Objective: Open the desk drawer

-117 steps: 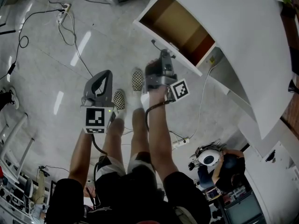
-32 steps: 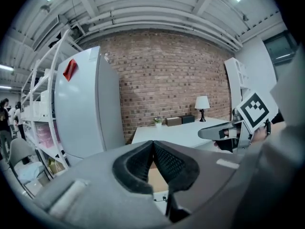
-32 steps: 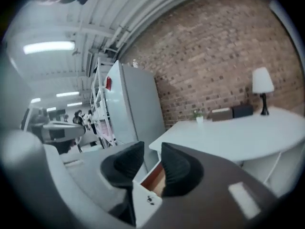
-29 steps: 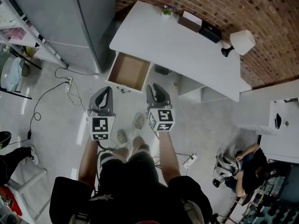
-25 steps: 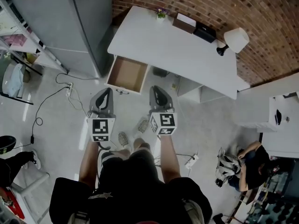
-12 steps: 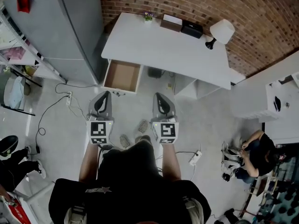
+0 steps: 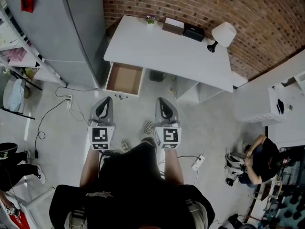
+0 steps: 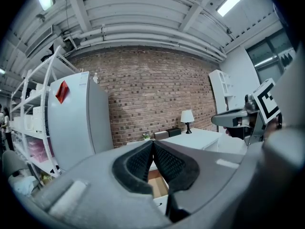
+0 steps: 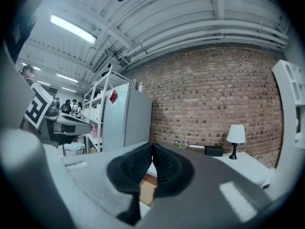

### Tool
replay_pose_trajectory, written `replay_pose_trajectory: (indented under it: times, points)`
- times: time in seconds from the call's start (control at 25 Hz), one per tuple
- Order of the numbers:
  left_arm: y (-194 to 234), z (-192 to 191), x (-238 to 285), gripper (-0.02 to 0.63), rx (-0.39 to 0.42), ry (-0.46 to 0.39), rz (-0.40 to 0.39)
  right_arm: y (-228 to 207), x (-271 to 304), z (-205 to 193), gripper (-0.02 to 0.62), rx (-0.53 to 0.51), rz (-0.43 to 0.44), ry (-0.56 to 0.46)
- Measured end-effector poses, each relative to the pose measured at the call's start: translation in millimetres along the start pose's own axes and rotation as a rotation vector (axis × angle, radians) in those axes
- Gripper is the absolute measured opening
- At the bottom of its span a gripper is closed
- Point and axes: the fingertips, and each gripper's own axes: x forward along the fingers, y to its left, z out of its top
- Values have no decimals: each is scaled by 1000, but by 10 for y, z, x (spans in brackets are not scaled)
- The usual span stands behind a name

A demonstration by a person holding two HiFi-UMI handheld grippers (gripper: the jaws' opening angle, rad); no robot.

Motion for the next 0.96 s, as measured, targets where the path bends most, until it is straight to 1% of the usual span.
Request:
replay_pose_trajectory:
  times: [0.48, 0.72, 0.96]
  points:
    - [172, 25, -60, 11, -23, -23, 15, 153, 103, 117, 6, -30, 10, -8]
    - [160, 37, 20, 11, -20, -26, 21, 103, 137, 103, 6, -34, 14, -8]
    - [205, 28, 178, 11, -15, -22, 24, 17, 297, 119, 6, -28, 10, -22]
